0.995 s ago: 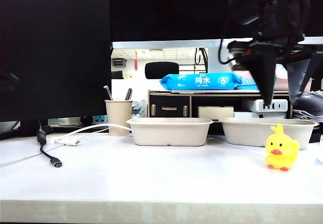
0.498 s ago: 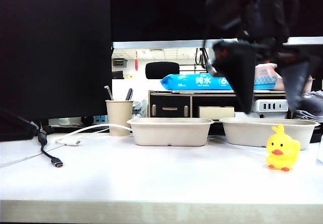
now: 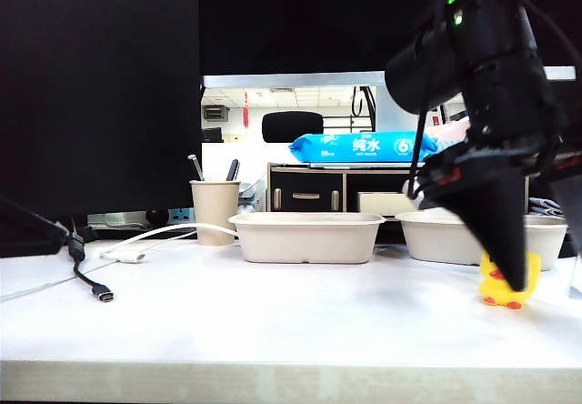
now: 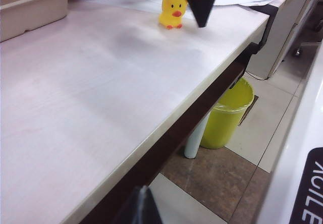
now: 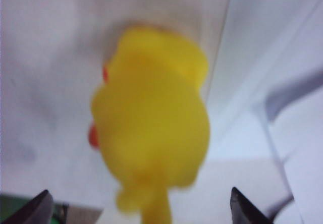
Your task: Put the dolls with similar colors into the same paper box, while dolls with different colors go into separate paper boxes.
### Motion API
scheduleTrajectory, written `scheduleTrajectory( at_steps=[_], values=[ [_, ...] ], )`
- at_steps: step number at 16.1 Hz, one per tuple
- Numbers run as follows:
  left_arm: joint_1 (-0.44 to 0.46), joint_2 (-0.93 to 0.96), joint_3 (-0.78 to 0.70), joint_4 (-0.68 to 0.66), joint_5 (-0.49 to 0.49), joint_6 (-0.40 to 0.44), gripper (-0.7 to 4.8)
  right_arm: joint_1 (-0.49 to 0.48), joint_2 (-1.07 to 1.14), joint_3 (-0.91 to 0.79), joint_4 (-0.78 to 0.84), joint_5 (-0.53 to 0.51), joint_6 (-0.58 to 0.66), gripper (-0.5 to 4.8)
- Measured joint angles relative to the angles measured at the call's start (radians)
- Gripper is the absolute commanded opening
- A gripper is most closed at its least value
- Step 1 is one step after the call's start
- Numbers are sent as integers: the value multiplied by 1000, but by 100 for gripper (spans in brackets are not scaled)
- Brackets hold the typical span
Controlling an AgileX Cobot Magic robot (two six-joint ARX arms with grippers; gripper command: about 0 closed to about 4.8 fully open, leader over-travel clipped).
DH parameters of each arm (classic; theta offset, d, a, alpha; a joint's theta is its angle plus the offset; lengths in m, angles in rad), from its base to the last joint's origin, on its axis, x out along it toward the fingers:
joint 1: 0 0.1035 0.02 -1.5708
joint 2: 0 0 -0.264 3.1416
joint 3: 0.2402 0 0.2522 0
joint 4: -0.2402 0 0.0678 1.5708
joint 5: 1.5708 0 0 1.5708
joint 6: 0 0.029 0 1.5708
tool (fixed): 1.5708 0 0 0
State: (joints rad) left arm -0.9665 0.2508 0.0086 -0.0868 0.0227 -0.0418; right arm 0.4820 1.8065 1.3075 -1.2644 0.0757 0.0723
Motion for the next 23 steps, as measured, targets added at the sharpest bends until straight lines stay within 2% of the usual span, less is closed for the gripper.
scheduleTrajectory(
  at_steps=[6,12,14,17,18,19,20,23],
  values=[
    [0,0,0,0,0,0,-5,0,0,-3,128,-4,0,479],
    [0,0,0,0,0,0,-5,0,0,-3,156,4,0,477],
    [0,0,0,0,0,0,-5,0,0,-3,146,47,0,357],
    [0,0,0,0,0,0,-5,0,0,-3,138,78,1,350],
    [0,0,0,0,0,0,-5,0,0,-3,139,78,1,297],
    [0,0,0,0,0,0,-5,0,0,-3,139,79,0,220],
    [0,0,0,0,0,0,-5,0,0,-3,140,78,1,201],
    [0,0,0,0,0,0,-5,0,0,-2,145,78,0,201]
  ],
)
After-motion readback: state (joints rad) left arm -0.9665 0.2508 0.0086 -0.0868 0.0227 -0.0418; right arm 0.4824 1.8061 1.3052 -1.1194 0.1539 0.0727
